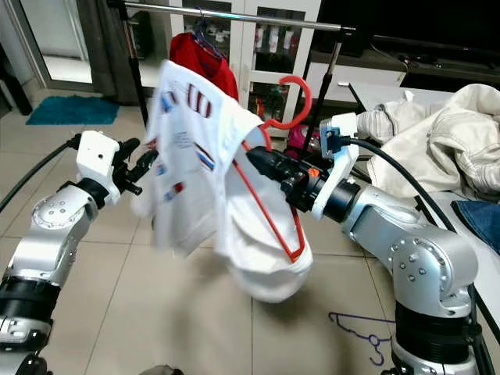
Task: Hang hanger
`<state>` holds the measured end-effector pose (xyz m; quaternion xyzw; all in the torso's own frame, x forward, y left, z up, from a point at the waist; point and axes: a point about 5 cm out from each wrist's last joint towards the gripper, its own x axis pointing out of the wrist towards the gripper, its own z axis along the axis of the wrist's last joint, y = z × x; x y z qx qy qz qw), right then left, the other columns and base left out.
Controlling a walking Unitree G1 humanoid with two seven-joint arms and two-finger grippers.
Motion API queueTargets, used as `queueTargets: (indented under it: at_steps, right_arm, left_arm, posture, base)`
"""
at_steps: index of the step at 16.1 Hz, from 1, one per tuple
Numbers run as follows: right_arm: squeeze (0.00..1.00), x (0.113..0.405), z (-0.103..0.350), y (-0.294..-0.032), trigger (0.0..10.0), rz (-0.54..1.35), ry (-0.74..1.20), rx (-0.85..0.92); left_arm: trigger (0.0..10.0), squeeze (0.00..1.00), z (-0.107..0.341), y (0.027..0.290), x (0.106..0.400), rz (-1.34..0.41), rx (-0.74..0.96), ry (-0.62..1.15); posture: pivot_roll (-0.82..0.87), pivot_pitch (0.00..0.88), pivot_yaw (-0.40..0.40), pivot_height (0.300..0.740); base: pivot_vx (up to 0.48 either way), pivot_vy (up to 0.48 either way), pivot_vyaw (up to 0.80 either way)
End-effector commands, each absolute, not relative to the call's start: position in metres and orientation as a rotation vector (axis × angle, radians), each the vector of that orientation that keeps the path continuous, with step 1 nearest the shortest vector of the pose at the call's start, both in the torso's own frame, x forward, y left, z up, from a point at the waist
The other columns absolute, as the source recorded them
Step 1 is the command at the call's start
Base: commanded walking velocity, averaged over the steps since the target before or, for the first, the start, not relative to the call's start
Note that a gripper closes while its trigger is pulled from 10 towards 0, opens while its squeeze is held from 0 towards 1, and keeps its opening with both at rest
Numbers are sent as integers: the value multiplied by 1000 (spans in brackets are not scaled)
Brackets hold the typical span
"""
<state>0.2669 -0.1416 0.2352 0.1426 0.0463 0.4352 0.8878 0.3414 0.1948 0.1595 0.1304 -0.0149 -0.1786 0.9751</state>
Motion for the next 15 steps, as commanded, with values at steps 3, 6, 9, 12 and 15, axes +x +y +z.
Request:
queueTargets:
  at_steps: [3,6,9,12,15]
  right_arm:
    - [0,262,242,-145,0,930,66,288]
    - [0,261,243,-146,0,928,57,296]
    - [0,259,242,-147,0,914,54,304]
    - [0,259,241,-147,0,905,55,309]
    - [0,259,240,-146,0,903,55,314]
  left_arm:
    - [0,0,160,189,350,-407,267,-10]
    - [0,0,155,181,351,-464,245,-1]
    - [0,0,154,179,353,-480,229,-4]
    - [0,0,153,182,353,-463,227,-5]
    - [0,0,152,186,354,-451,228,-2]
  posture:
    - [-123,0,-59,740]
    - [-124,0,-50,740]
    - [-125,0,-39,740]
    - [-124,0,-30,740]
    - [-122,0,-30,740]
  base:
    - [0,0,0]
    - [0,0,0]
    - [0,0,0]
    - [0,0,0]
    - [0,0,0]
